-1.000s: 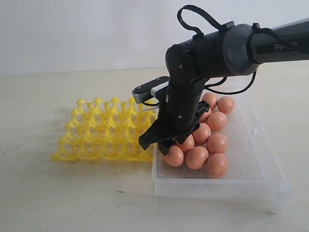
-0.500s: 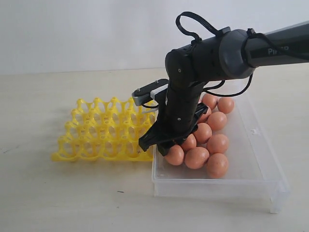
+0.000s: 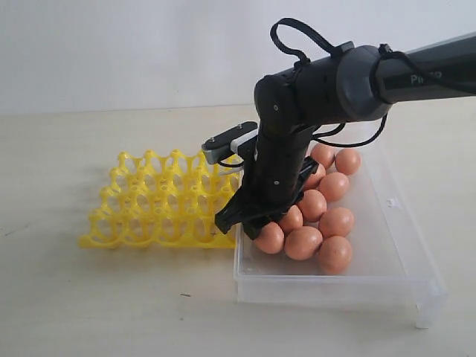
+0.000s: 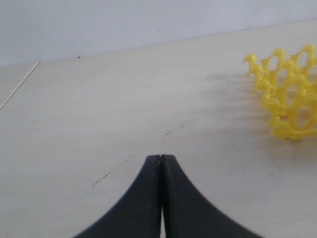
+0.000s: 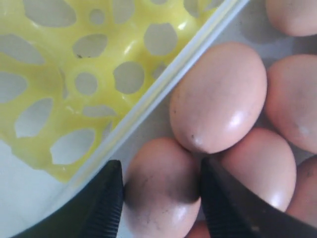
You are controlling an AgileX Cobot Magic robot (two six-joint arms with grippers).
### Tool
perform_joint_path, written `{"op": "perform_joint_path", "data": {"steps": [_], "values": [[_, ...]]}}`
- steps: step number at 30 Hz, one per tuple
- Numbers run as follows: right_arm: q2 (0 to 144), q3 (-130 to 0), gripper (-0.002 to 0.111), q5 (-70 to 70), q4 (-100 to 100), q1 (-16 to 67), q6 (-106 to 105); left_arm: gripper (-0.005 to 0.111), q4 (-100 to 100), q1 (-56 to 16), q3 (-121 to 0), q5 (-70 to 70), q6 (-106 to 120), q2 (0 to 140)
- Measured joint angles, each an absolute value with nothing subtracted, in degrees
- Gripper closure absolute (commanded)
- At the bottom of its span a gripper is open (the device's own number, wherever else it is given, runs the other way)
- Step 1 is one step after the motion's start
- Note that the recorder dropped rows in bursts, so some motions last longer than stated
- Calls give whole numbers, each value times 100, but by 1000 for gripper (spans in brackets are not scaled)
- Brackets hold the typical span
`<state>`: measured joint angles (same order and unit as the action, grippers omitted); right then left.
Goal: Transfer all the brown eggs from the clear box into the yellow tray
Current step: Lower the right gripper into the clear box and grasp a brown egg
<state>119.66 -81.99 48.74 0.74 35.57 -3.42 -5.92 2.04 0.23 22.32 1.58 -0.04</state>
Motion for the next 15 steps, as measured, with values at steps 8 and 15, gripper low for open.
{"op": "perform_joint_path", "data": {"steps": [8, 15], "values": [[11368, -8160, 108, 4952, 138, 3557, -352, 107, -592, 204, 23, 2232, 158, -4], [10973, -8065, 83, 4943, 153, 3557, -502, 107, -592, 204, 23, 2232, 158, -4]]}}
